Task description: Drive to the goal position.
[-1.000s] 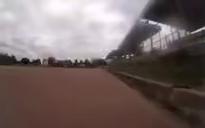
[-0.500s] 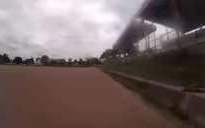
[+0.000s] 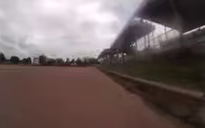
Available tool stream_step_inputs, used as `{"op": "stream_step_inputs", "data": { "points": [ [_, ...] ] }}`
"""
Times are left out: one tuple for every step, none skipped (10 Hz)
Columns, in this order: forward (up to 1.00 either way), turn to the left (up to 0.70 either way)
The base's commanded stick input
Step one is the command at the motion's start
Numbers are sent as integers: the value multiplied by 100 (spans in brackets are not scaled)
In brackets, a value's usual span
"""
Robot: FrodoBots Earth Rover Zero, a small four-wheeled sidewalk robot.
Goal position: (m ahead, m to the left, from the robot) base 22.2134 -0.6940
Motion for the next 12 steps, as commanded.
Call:
{"op": "stream_step_inputs", "data": {
  "points": [
    [70,0],
    [70,0],
    [70,0],
    [70,0],
    [70,0],
    [70,0],
    [70,0],
    [70,0],
    [70,0],
    [70,0],
    [70,0],
    [70,0]
  ]
}}
